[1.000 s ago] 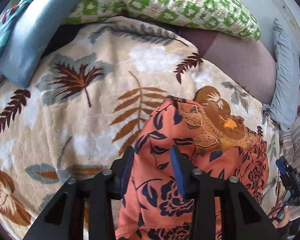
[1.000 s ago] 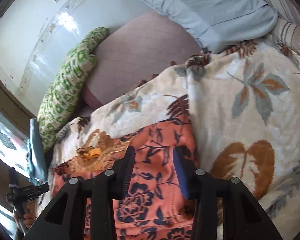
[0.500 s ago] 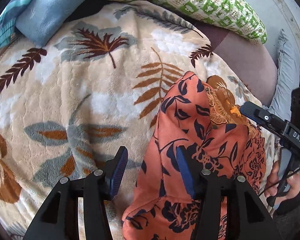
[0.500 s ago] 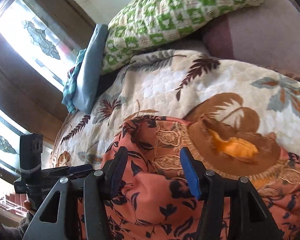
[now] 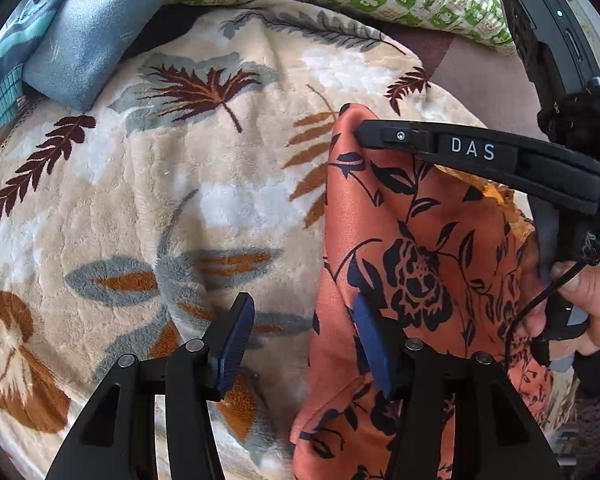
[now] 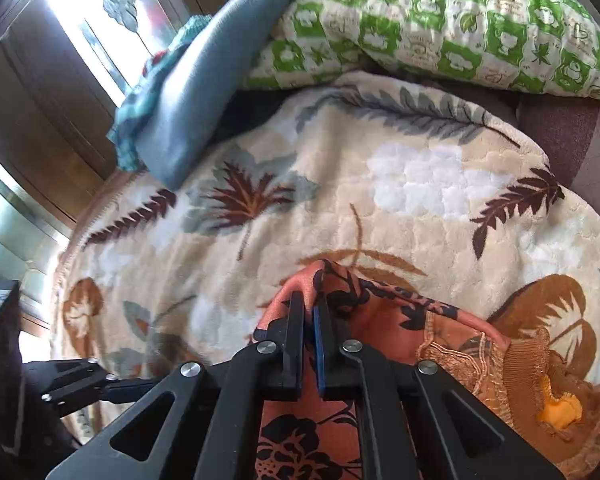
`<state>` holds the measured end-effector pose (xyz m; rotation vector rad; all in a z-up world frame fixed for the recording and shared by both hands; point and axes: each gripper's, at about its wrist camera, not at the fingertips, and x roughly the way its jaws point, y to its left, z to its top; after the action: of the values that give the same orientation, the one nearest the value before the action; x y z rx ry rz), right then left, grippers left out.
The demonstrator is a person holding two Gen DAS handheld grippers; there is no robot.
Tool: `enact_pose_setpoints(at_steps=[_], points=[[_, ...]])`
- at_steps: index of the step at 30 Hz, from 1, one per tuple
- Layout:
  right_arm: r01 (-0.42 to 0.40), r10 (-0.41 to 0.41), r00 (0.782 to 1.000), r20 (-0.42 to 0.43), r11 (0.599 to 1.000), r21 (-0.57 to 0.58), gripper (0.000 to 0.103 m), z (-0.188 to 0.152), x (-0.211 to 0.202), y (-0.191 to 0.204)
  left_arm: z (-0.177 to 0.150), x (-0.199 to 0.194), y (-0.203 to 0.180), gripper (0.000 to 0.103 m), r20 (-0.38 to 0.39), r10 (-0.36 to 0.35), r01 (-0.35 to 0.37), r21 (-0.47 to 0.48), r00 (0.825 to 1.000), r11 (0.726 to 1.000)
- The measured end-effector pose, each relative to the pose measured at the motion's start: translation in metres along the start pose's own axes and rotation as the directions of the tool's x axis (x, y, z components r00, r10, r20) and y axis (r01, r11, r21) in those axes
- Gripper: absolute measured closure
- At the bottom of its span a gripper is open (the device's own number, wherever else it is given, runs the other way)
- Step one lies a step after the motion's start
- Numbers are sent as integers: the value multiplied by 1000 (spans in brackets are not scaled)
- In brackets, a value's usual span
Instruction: Fold small clothes
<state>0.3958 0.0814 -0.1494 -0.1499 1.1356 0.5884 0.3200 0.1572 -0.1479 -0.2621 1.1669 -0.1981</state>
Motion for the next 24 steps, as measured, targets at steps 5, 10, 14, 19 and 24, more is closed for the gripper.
enact_pose_setpoints(at_steps=[5, 10, 14, 19, 24], points=[[-68, 46, 988, 147, 986, 149, 71, -28, -73, -56, 3, 1, 7, 51, -3, -32, 32, -34, 999, 999], [105, -194, 967, 166, 894, 435, 65, -116, -153, -171, 5, -4, 6, 51, 45, -25, 28, -53, 999, 998], [202, -373, 919, 129, 725, 658, 63, -215, -203, -244, 7, -1, 1, 51, 62, -14, 18, -64, 998, 998], [211, -354, 934, 43, 647, 733, 61, -270, -188, -269, 12, 10, -11, 51, 74, -17, 22, -71, 997, 997], [298, -430, 901, 48, 697, 652, 92, -264, -174, -246, 9, 24, -17, 51, 92, 39, -32, -77, 995, 996]])
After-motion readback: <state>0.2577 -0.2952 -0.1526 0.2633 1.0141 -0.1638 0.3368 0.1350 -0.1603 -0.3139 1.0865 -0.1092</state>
